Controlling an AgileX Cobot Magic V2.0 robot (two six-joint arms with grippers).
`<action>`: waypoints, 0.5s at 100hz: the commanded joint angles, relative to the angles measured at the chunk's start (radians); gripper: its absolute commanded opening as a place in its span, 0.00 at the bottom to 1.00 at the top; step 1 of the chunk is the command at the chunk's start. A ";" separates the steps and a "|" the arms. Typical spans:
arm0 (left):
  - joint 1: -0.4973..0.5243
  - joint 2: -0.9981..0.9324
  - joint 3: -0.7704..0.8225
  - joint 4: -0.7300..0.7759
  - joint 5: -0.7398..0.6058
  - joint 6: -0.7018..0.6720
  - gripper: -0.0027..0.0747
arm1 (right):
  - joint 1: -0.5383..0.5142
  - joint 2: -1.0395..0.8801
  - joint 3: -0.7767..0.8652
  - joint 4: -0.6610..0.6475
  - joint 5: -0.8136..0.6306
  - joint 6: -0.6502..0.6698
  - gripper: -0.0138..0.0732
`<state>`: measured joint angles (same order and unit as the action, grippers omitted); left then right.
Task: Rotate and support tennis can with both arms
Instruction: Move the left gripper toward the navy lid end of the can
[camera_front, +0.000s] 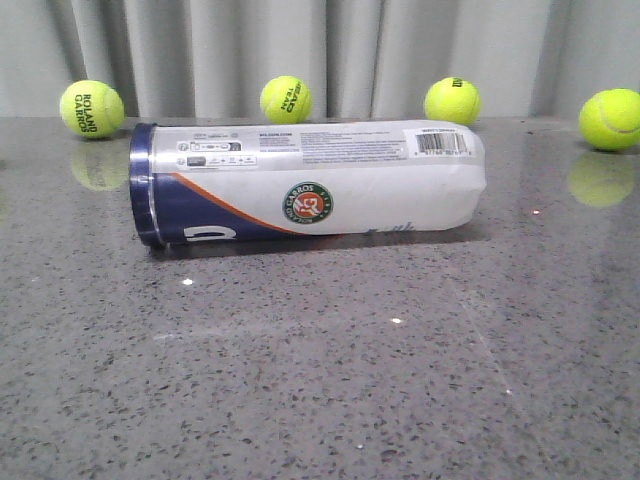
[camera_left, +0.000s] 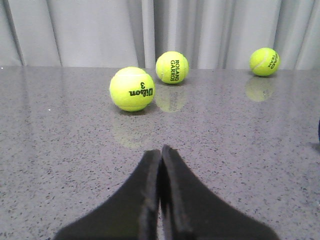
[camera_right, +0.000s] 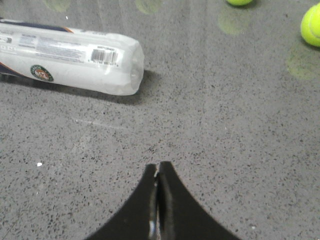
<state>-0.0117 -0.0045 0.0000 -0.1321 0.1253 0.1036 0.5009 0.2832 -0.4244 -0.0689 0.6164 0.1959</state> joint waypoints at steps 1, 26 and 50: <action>0.002 -0.034 0.018 -0.025 -0.081 -0.010 0.01 | -0.009 0.001 -0.016 -0.018 -0.105 0.000 0.08; 0.002 0.024 -0.119 -0.025 -0.076 -0.010 0.01 | -0.009 0.001 -0.013 -0.018 -0.110 0.000 0.08; 0.002 0.211 -0.369 -0.028 0.112 -0.010 0.01 | -0.009 0.001 -0.013 -0.018 -0.110 0.000 0.08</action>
<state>-0.0117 0.1151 -0.2620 -0.1451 0.2333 0.1036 0.5009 0.2760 -0.4135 -0.0703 0.5886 0.1980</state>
